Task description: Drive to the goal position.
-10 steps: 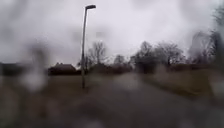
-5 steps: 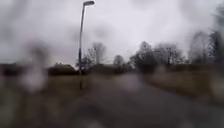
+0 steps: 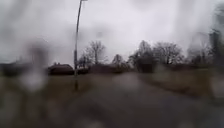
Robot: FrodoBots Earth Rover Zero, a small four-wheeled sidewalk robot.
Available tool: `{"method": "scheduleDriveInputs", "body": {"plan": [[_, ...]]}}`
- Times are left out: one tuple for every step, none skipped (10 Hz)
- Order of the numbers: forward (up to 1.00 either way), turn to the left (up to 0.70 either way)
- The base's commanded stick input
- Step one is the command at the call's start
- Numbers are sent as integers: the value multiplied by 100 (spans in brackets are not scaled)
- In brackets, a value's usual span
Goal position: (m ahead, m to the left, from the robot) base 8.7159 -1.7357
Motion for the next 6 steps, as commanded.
{"method": "scheduleDriveInputs", "body": {"plan": [[70, 0], [70, 0], [70, 0], [70, 0], [70, 0], [70, 0]]}}
